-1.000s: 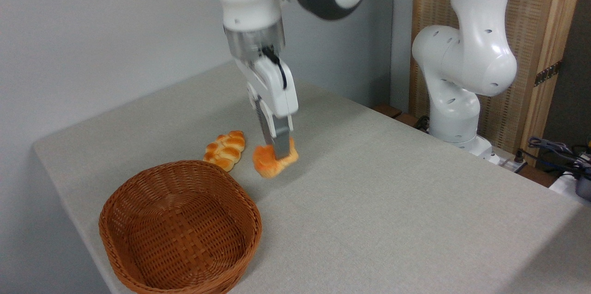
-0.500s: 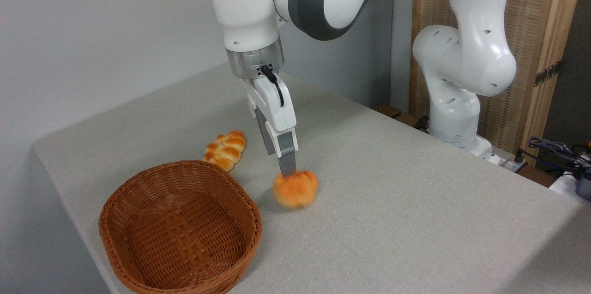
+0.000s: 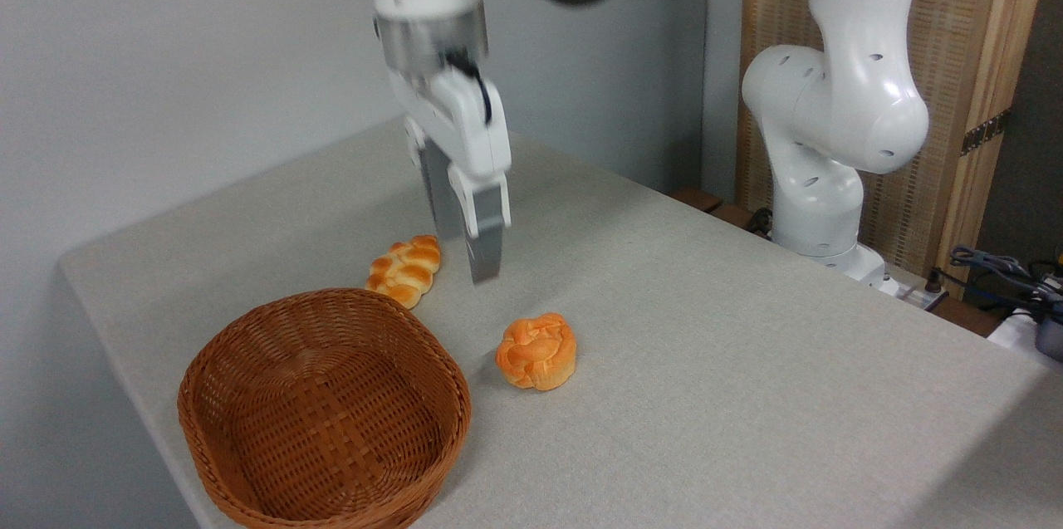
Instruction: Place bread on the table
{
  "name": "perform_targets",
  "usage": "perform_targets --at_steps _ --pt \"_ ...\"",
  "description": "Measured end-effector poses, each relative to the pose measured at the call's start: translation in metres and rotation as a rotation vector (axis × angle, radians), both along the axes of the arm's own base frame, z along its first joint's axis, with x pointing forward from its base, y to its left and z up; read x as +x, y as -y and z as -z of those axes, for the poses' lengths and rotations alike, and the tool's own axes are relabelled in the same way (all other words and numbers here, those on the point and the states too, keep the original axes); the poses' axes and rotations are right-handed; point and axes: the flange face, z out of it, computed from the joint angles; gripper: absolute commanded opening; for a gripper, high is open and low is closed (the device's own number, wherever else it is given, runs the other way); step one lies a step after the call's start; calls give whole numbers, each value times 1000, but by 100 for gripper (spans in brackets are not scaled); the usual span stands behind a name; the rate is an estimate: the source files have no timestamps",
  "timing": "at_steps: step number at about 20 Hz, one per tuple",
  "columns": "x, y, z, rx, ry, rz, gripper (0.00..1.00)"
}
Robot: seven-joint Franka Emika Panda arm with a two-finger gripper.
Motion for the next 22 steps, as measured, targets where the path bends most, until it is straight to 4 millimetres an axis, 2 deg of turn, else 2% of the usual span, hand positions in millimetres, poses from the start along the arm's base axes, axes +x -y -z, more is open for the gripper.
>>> perform_targets --at_steps 4,6,9,12,16,22 --pt "16 -3 -61 -51 8 -59 100" --pt "33 -9 -74 -61 13 -97 100" --pt "57 -12 -69 -56 1 -139 100" --pt "67 -17 -59 -50 -22 -156 100" --pt "66 -24 -66 -47 -42 -166 100" --pt "61 -16 -78 -51 -30 -150 100"
